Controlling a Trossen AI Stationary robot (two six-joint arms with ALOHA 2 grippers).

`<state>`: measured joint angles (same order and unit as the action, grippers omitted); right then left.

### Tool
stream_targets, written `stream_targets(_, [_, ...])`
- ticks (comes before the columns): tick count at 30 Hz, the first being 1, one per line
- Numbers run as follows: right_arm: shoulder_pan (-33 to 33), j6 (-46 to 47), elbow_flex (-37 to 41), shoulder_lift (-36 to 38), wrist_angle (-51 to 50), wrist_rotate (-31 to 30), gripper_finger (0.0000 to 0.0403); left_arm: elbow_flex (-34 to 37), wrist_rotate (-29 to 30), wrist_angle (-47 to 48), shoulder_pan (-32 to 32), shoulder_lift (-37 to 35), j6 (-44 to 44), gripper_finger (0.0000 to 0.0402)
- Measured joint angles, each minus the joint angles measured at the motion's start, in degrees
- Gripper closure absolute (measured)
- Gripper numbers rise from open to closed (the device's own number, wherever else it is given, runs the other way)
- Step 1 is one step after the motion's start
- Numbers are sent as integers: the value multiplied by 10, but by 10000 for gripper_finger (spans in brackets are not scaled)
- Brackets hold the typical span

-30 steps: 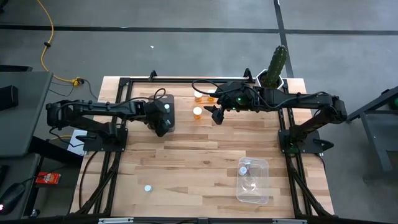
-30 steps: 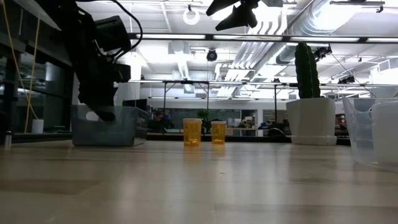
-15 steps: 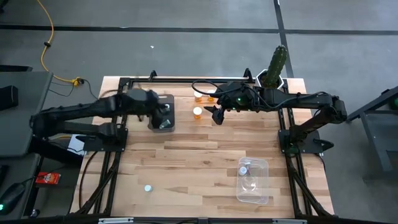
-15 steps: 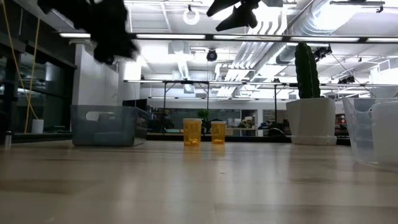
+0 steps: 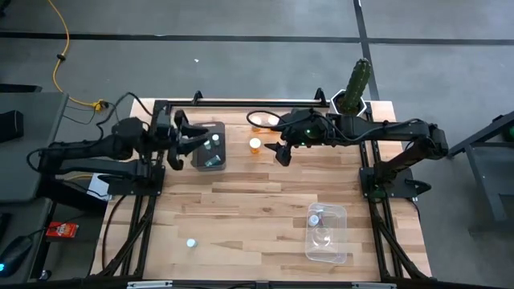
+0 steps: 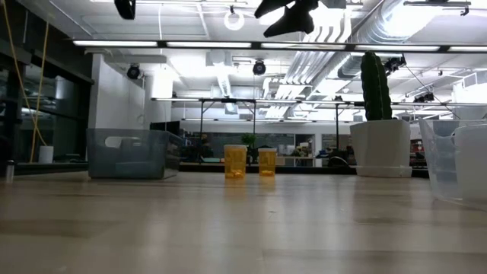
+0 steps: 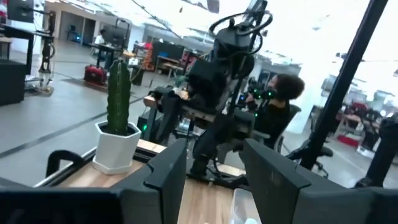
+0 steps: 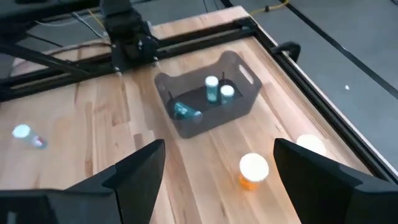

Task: Pick and place medicine bottles into bin by pill shape (circle, oval)
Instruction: Put the large orange medicine bottle into the transparent bin

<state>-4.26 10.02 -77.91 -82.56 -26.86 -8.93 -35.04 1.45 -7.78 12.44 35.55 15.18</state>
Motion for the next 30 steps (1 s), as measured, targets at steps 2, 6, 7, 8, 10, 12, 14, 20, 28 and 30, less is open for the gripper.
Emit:
stream_targets(2, [5, 0, 2, 0, 26, 5, 110, 37, 22, -48, -15, 1, 10, 252])
stream_targets(6, [13, 22, 78, 21, 171, 29, 110, 94, 42, -124, -29, -2, 30, 252])
stream_targets(7, [13, 39, 105, 28, 213, 32, 110, 100, 42, -129, -31, -3, 33, 252])
stream_targets(8, [14, 53, 130, 37, 246, 32, 110, 103, 41, -129, -32, -5, 35, 252])
stream_targets(10, [15, 71, 167, 51, 296, 34, 110, 105, 39, -131, -32, -7, 37, 252])
stream_targets(12, [17, 77, 187, 64, 320, 33, 110, 106, 38, -132, -32, -9, 40, 252])
stream_targets(14, [18, 69, 189, 70, 322, 30, 110, 106, 38, -132, -32, -9, 41, 252])
stream_targets(20, [18, 16, 184, 71, 319, 29, 110, 106, 38, -131, -32, -9, 34, 252])
stream_targets(28, [18, 40, 184, 70, 318, 29, 110, 106, 38, -131, -32, -9, 42, 252])
stream_targets(30, [18, 41, 184, 70, 318, 29, 110, 106, 38, -131, -32, -9, 42, 252])
